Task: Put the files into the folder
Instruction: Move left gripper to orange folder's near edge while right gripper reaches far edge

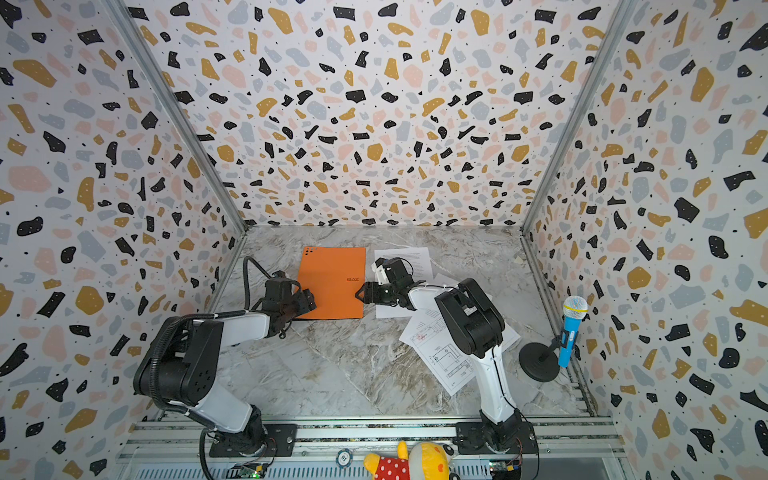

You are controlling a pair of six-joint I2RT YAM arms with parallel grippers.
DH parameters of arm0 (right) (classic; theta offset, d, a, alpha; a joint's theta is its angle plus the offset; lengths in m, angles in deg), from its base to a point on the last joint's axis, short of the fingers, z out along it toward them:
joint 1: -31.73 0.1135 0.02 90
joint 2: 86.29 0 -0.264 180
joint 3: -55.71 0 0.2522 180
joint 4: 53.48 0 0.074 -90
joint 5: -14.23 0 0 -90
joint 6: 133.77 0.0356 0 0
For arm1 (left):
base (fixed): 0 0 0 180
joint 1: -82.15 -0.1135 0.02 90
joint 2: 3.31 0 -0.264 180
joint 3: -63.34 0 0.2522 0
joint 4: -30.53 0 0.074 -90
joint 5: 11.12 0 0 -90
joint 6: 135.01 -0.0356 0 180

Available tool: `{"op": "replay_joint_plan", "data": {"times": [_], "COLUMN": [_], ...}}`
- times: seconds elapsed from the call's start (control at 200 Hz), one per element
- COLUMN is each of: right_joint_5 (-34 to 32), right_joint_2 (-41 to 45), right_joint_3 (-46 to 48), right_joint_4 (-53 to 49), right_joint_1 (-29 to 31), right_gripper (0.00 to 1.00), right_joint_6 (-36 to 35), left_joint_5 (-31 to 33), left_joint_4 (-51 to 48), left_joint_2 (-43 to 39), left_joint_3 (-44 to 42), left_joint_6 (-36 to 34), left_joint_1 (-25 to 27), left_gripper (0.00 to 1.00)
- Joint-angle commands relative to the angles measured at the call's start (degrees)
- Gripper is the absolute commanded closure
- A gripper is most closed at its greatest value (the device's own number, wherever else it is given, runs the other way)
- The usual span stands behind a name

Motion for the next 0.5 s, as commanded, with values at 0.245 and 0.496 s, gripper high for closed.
{"op": "replay_joint_plan", "data": {"times": [0.245, 0.496], "right_joint_5": [0.8, 0.8], "right_joint_2": [1.3, 2.8], "right_joint_3": [0.9, 2.2], "right_joint_4": [-2.6, -2.4], "right_joint_1": [0.3, 0.2], "right_gripper": [0.32, 0.33], "right_joint_6": [0.3, 0.3], "left_joint_5": [-3.4, 1.8], "left_joint_4": [4.0, -0.6], "left_joint_2": [-2.6, -6.0], "left_joint_3": [-3.6, -2.3], "left_joint_6": [1.8, 2.4], "left_joint_1": [2.6, 1.9], "left_gripper": [0.16, 0.11]}}
